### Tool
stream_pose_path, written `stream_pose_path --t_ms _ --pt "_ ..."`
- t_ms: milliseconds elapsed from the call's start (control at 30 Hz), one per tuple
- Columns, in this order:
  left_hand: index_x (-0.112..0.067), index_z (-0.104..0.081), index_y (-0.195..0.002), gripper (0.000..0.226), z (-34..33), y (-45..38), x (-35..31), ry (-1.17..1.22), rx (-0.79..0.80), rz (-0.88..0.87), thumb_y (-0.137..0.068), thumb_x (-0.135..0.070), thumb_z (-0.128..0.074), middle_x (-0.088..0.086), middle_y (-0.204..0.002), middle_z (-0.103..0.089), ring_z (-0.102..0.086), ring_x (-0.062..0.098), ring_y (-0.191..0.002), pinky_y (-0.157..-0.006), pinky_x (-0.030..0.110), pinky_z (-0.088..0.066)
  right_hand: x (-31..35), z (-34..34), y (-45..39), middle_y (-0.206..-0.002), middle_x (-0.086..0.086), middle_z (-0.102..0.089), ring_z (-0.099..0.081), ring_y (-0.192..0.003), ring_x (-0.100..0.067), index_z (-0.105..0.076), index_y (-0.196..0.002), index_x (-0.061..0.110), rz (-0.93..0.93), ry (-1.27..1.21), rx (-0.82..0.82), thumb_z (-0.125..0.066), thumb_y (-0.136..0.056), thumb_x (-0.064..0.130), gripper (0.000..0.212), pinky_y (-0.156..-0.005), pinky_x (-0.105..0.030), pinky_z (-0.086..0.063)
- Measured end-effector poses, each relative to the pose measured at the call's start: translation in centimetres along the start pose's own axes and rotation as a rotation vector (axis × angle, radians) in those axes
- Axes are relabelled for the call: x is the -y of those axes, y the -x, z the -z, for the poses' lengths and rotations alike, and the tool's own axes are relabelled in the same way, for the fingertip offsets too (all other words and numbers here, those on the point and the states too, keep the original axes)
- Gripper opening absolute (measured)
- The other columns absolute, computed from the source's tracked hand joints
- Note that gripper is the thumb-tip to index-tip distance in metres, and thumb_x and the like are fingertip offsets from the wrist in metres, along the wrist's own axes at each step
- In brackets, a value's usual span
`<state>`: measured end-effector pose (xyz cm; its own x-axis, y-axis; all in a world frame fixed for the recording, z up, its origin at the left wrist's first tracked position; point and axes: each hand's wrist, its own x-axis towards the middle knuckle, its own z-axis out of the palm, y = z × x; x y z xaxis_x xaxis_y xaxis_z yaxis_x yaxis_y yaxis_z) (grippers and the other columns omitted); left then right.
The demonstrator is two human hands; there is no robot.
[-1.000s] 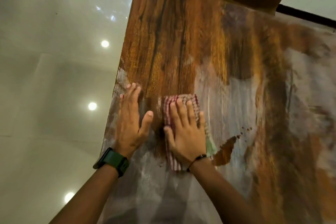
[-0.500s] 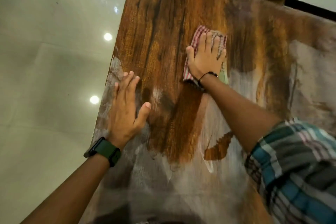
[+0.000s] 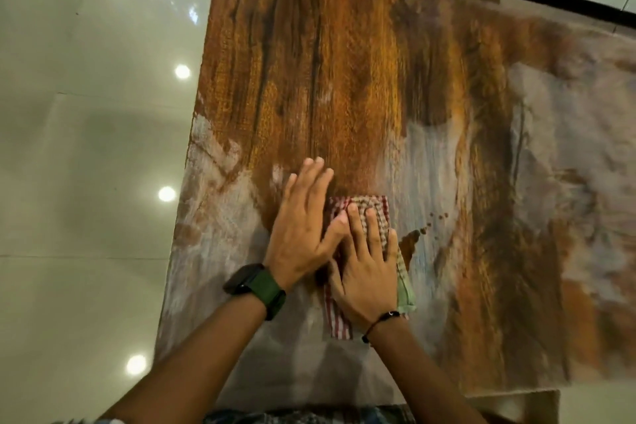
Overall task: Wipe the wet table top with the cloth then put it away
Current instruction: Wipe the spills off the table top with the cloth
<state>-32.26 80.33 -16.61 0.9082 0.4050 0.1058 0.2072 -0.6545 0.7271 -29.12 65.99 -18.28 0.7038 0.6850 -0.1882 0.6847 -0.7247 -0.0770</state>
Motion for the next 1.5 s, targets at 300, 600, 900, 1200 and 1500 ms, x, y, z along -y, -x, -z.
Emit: stream_pose_path --t_ms 300,600,900,1200,1500 --pt "-0.004 -0.031 -0.139 0.069 -2.0 0.0 -0.1 -0.172 0.117 -0.022 -0.092 -0.053 -0.02 0.015 -0.151 -0.026 -0.013 0.021 -0.142 -0.116 0.04 -0.006 -8.2 4.3 -17.4 -0.16 0.0 0.003 0.004 -0.146 -0.024 -0.003 -0.152 0.024 -0.277 -0.037 -0.074 -0.017 -0.093 0.054 0.067 -0.115 -0.053 0.003" --pt "-0.005 -0.035 -0.139 0.063 -2.2 0.1 -0.3 -0.276 0.16 0.0 -0.092 -0.044 -0.027 0.012 -0.15 -0.03 -0.019 0.023 -0.141 -0.116 0.043 -0.01 -7.5 3.9 -15.0 -0.16 -0.003 0.003 0.006 -0.146 -0.026 -0.001 -0.151 0.02 -0.217 -0.065 -0.046 -0.011 -0.094 0.055 0.068 -0.115 -0.053 0.004" --pt "-0.014 -0.027 -0.144 0.057 -3.2 0.2 -0.5 -0.595 0.221 -0.018 -0.093 -0.038 -0.023 0.013 -0.152 -0.024 -0.019 0.029 -0.141 -0.113 0.045 -0.007 -8.1 0.2 2.9 -0.155 0.0 -0.018 -0.016 -0.143 -0.026 -0.024 -0.148 0.019 0.078 -0.025 -0.023 -0.014 -0.095 0.056 0.065 -0.11 -0.056 -0.013" --pt "-0.015 -0.023 -0.146 0.058 -3.5 0.4 -0.5 -0.626 0.215 -0.005 -0.093 -0.04 -0.023 0.011 -0.154 -0.018 -0.013 0.027 -0.142 -0.113 0.045 -0.004 -14.6 4.1 -14.4 -0.16 0.002 0.004 0.005 -0.146 -0.024 -0.003 -0.151 0.026 -0.209 -0.043 -0.063 -0.022 -0.095 0.055 0.067 -0.114 -0.053 0.005" --pt "-0.018 -0.019 -0.146 0.059 -3.4 0.5 -0.2 -0.633 0.22 -0.011 -0.093 -0.042 -0.02 0.009 -0.154 -0.017 -0.011 0.026 -0.142 -0.114 0.047 -0.007 -17.1 6.0 -21.0 -0.16 0.001 0.004 0.008 -0.146 -0.024 -0.003 -0.152 0.021 -0.273 -0.086 -0.06 -0.02 -0.098 0.053 0.065 -0.115 -0.053 0.004"
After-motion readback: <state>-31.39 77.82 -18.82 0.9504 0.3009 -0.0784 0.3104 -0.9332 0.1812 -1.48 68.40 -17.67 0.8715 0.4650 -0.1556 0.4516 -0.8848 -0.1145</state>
